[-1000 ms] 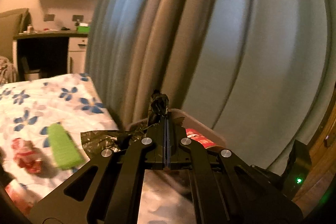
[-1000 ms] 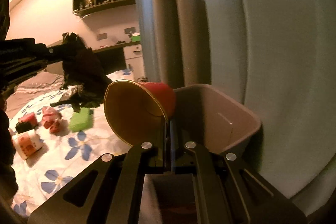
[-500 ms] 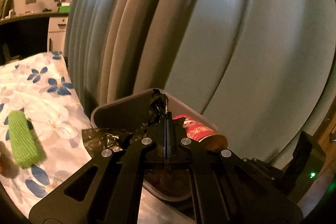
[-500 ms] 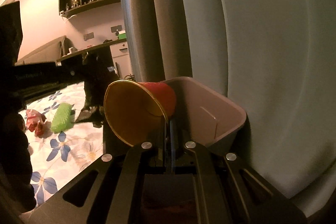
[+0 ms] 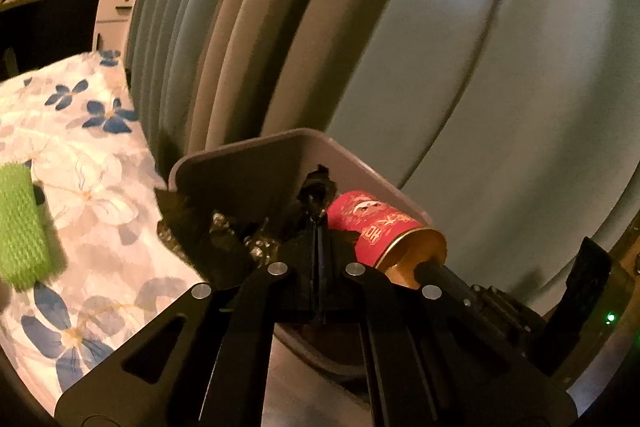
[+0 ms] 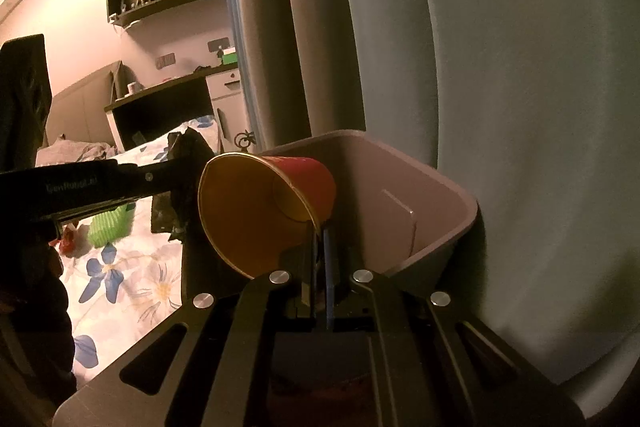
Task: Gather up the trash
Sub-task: 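Open both tools to drop the black bag and red cup into the bin, then move both open tools back over the cups on the bed, then grasp the white apple-print cup with the left tool while the right tool grasps an orange-dotted cup, then lift both held cups and carry them toward the grey bin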
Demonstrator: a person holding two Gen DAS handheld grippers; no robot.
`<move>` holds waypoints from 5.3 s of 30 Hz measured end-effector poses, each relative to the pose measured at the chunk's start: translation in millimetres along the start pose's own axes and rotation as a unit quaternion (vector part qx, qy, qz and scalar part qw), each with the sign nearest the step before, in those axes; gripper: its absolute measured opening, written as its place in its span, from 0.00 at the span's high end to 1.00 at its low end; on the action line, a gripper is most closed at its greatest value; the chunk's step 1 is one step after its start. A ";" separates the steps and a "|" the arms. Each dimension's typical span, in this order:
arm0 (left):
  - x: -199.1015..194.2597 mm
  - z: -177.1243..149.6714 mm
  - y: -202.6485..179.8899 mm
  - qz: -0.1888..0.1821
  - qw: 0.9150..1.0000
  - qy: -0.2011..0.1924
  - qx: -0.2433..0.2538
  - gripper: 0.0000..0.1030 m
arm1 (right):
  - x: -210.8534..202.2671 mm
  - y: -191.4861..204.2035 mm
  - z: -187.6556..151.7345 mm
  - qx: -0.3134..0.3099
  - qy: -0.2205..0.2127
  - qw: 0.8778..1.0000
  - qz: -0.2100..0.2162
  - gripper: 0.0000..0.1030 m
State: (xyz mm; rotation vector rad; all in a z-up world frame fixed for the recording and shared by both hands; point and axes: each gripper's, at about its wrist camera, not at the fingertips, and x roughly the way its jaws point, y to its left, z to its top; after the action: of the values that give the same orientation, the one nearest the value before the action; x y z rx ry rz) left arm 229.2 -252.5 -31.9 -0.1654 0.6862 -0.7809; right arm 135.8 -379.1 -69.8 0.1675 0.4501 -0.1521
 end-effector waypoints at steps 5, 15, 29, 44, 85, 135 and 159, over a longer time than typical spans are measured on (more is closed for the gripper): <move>1.0 -5.9 12.8 -0.003 1.000 0.013 -0.024 0.72 | 3.7 1.1 -1.7 -0.001 0.007 1.000 -0.002 0.96; -19.8 -16.1 22.9 0.014 0.999 -0.001 -0.038 0.27 | 9.7 3.2 -4.4 -0.003 0.019 1.000 -0.010 0.96; -104.9 -32.3 38.1 0.115 0.990 -0.066 -0.055 0.14 | 16.0 6.3 0.7 -0.002 0.019 1.000 -0.018 0.70; -203.2 -64.2 69.8 0.235 0.963 -0.116 -0.060 0.14 | -47.9 66.6 11.0 -0.025 -0.051 0.997 0.043 0.20; -385.8 -155.9 171.4 0.420 0.870 -0.195 -0.171 0.14 | -82.2 332.3 -73.1 -0.213 0.007 0.953 0.217 0.14; -348.7 -149.9 249.7 0.391 0.892 -0.078 -0.213 0.31 | -50.6 319.4 -68.6 -0.209 0.079 0.957 0.183 0.97; -365.3 -130.3 170.4 0.375 0.903 -0.152 -0.143 0.46 | -64.7 255.4 -44.4 -0.134 0.048 0.972 0.187 0.97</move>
State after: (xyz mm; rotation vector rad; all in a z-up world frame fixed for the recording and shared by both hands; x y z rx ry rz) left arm 63.3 136.8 -12.1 -0.2615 0.5004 0.0937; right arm 106.3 -114.5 -48.1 -0.0075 0.5221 0.2884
